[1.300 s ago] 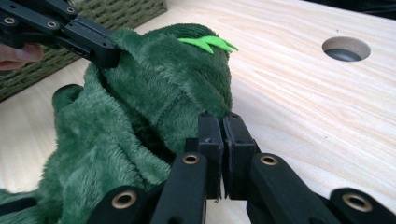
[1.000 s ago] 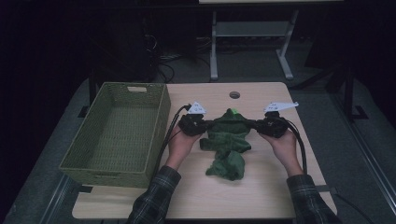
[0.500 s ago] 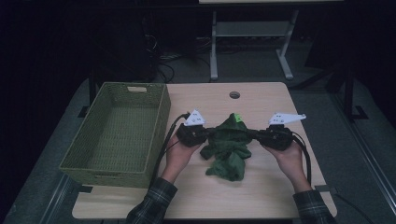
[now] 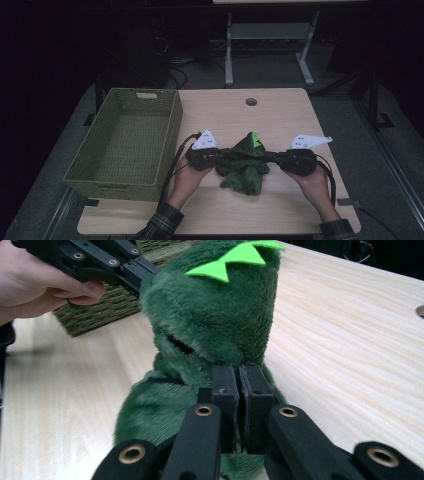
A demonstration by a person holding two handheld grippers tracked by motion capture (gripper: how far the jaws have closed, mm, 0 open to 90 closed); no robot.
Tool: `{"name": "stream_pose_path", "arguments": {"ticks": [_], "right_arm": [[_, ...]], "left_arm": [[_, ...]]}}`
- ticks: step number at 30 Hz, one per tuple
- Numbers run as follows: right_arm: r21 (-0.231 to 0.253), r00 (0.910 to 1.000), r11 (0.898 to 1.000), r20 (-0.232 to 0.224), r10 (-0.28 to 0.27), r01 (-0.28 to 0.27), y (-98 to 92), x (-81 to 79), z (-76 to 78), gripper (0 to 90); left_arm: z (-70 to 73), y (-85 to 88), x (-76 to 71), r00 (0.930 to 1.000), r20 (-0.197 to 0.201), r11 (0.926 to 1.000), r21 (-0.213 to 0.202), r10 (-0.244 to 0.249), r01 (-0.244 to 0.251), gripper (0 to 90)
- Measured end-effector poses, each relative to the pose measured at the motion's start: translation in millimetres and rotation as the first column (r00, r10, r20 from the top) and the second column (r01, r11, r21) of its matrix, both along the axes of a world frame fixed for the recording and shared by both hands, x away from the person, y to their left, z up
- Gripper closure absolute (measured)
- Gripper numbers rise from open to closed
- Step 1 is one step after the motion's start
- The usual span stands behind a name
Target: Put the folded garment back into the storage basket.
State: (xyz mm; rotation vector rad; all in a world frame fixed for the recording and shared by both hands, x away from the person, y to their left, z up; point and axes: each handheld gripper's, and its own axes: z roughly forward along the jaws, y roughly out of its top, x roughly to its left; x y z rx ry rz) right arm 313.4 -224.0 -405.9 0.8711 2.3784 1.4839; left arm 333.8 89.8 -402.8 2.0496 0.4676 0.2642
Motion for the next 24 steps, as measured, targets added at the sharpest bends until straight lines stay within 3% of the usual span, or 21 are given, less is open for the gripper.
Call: {"name": "stream_pose_path", "arguments": {"ticks": [5, 9, 15, 24], "right_arm": [[-0.001, 0.9996, 1.000, -0.007, 0.026, -0.026, 1.4, -15.7, -4.8, 86.6], [-0.030, 0.9978, 0.997, -0.013, 0.066, -0.066, 7.6, -30.5, -9.9, 86.6], [-0.048, 0.9944, 0.993, -0.014, 0.104, -0.105, 11.0, -42.1, -13.9, 86.6], [-0.067, 0.9864, 0.985, -0.057, 0.154, -0.158, 13.7, -58.2, -27.3, 86.5]], "left_arm": [[-6.2, 0.2, -14.4, 0.9997, 0.005, 0.9997, 0.008, -0.023, 0.023, 86.7], [-12.3, 1.4, -26.1, 0.9988, 0.012, 0.9987, 0.017, -0.048, 0.048, 86.7], [-22.0, 5.1, -37.1, 0.9977, -0.006, 0.9971, 0.035, -0.067, 0.067, 86.7], [-36.8, 8.4, -51.1, 0.9939, -0.032, 0.9913, 0.077, -0.105, 0.107, 86.7]]}}
